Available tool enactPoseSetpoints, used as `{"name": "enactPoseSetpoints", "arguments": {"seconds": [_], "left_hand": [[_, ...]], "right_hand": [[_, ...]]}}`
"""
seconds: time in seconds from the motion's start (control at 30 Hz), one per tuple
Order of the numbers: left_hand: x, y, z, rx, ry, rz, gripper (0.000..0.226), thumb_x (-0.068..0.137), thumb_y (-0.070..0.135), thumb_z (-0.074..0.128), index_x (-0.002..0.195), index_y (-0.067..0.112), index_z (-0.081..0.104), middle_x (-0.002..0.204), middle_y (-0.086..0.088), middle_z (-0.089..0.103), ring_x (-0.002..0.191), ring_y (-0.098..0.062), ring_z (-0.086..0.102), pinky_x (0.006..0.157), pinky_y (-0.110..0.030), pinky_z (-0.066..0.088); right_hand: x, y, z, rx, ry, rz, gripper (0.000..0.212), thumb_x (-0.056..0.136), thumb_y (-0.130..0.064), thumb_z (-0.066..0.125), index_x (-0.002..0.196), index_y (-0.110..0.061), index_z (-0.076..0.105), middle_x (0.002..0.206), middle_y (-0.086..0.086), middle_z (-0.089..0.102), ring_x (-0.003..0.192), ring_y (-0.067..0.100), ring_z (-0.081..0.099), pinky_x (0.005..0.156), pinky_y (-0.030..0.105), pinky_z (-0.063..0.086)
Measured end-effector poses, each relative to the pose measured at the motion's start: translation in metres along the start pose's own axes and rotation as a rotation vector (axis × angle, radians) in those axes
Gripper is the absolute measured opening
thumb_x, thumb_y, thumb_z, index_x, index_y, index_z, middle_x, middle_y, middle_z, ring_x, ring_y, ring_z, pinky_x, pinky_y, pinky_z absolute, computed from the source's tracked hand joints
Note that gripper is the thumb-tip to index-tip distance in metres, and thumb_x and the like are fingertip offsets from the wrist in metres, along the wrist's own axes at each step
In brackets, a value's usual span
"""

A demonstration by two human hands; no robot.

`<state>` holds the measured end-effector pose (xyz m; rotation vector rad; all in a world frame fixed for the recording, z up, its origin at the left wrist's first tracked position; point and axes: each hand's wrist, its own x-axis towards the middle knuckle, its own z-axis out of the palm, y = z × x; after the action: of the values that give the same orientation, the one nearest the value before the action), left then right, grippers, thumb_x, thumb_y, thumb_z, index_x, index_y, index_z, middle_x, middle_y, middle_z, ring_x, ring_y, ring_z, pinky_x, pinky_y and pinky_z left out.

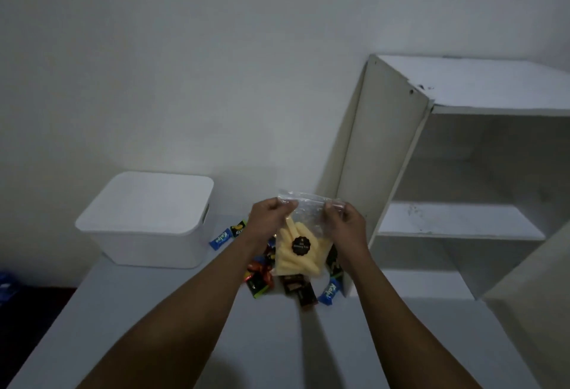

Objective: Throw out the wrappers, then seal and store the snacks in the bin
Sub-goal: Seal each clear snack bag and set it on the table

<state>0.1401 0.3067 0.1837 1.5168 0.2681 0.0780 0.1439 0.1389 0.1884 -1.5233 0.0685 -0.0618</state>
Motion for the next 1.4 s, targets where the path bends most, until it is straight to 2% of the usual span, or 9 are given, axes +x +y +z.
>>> {"name": "enactPoseSetpoints", "arguments": {"seconds": [0.1, 0.2, 0.33, 0.5, 0.67, 0.97, 1.17, 1.27, 1.4], "left_hand": [[-0.011, 0.025, 0.004, -0.064, 0.029, 0.065, 0.031, 0.087, 0.025, 0.073, 0.095, -0.005, 0.07, 0.071, 0.0, 0.057, 0.064, -0.01, 0.053, 0.057, -0.025, 0.048], [-0.021, 0.049, 0.007, -0.111, 0.024, 0.131, 0.014, 0.087, 0.023, 0.073, 0.089, 0.01, 0.075, 0.072, 0.003, 0.064, 0.064, -0.006, 0.058, 0.061, -0.027, 0.05], [-0.033, 0.08, 0.01, -0.139, 0.063, 0.219, 0.003, 0.087, 0.02, 0.074, 0.086, 0.021, 0.076, 0.068, 0.01, 0.067, 0.061, -0.002, 0.059, 0.057, -0.022, 0.048], [-0.039, 0.101, 0.006, -0.158, 0.107, 0.263, 0.002, 0.087, 0.021, 0.074, 0.086, 0.02, 0.075, 0.069, 0.009, 0.067, 0.065, -0.007, 0.059, 0.063, -0.027, 0.048], [-0.041, 0.111, 0.002, -0.163, 0.11, 0.312, 0.002, 0.087, 0.019, 0.074, 0.086, 0.02, 0.076, 0.076, 0.006, 0.07, 0.069, -0.007, 0.061, 0.072, -0.031, 0.052], [-0.036, 0.114, 0.005, -0.149, 0.13, 0.33, 0.003, 0.088, 0.018, 0.072, 0.087, 0.02, 0.074, 0.08, 0.003, 0.068, 0.075, -0.012, 0.058, 0.075, -0.03, 0.05], [-0.031, 0.117, 0.001, -0.15, 0.043, 0.304, 0.004, 0.089, 0.018, 0.071, 0.089, 0.017, 0.075, 0.074, 0.008, 0.069, 0.071, -0.009, 0.059, 0.079, -0.039, 0.053], [-0.029, 0.118, 0.003, -0.179, 0.024, 0.303, 0.004, 0.087, 0.018, 0.073, 0.089, 0.015, 0.076, 0.074, 0.004, 0.068, 0.071, -0.012, 0.06, 0.084, -0.044, 0.055], [-0.027, 0.118, 0.004, -0.303, 0.035, 0.284, 0.005, 0.087, 0.017, 0.073, 0.083, 0.013, 0.073, 0.071, -0.004, 0.062, 0.069, -0.018, 0.06, 0.078, -0.042, 0.053]], "right_hand": [[0.001, -0.024, -0.001, 0.036, -0.068, -0.042, 0.022, 0.099, -0.025, 0.058, 0.102, -0.005, 0.067, 0.09, 0.011, 0.072, 0.083, 0.024, 0.069, 0.076, 0.046, 0.056], [0.0, -0.048, -0.002, 0.083, -0.125, -0.081, 0.024, 0.102, -0.022, 0.053, 0.104, 0.0, 0.064, 0.091, 0.014, 0.069, 0.084, 0.025, 0.069, 0.074, 0.045, 0.054], [-0.005, -0.077, 0.002, 0.103, -0.153, -0.155, 0.019, 0.102, -0.022, 0.053, 0.097, -0.007, 0.064, 0.089, 0.009, 0.067, 0.083, 0.02, 0.068, 0.073, 0.042, 0.055], [-0.011, -0.099, 0.008, 0.092, -0.154, -0.235, 0.02, 0.1, -0.022, 0.055, 0.104, -0.005, 0.066, 0.091, 0.004, 0.07, 0.087, 0.016, 0.069, 0.081, 0.044, 0.057], [-0.015, -0.107, 0.011, 0.115, -0.145, -0.27, 0.017, 0.099, -0.021, 0.057, 0.101, -0.008, 0.068, 0.088, 0.002, 0.071, 0.087, 0.016, 0.069, 0.082, 0.046, 0.057], [-0.012, -0.11, 0.018, 0.108, -0.106, -0.275, 0.014, 0.098, -0.023, 0.059, 0.097, -0.013, 0.068, 0.085, 0.0, 0.073, 0.091, 0.02, 0.069, 0.087, 0.053, 0.055], [-0.009, -0.117, 0.011, 0.143, -0.222, -0.213, 0.008, 0.089, -0.02, 0.072, 0.095, -0.014, 0.073, 0.091, 0.007, 0.075, 0.092, 0.02, 0.07, 0.09, 0.053, 0.055], [-0.007, -0.119, 0.013, 0.139, -0.21, -0.213, 0.005, 0.088, -0.017, 0.073, 0.093, -0.015, 0.073, 0.088, 0.007, 0.076, 0.09, 0.02, 0.07, 0.09, 0.053, 0.054], [-0.003, -0.12, 0.013, 0.166, -0.154, -0.193, 0.008, 0.088, -0.019, 0.074, 0.094, -0.014, 0.073, 0.088, 0.003, 0.075, 0.091, 0.019, 0.07, 0.091, 0.054, 0.053]]}}
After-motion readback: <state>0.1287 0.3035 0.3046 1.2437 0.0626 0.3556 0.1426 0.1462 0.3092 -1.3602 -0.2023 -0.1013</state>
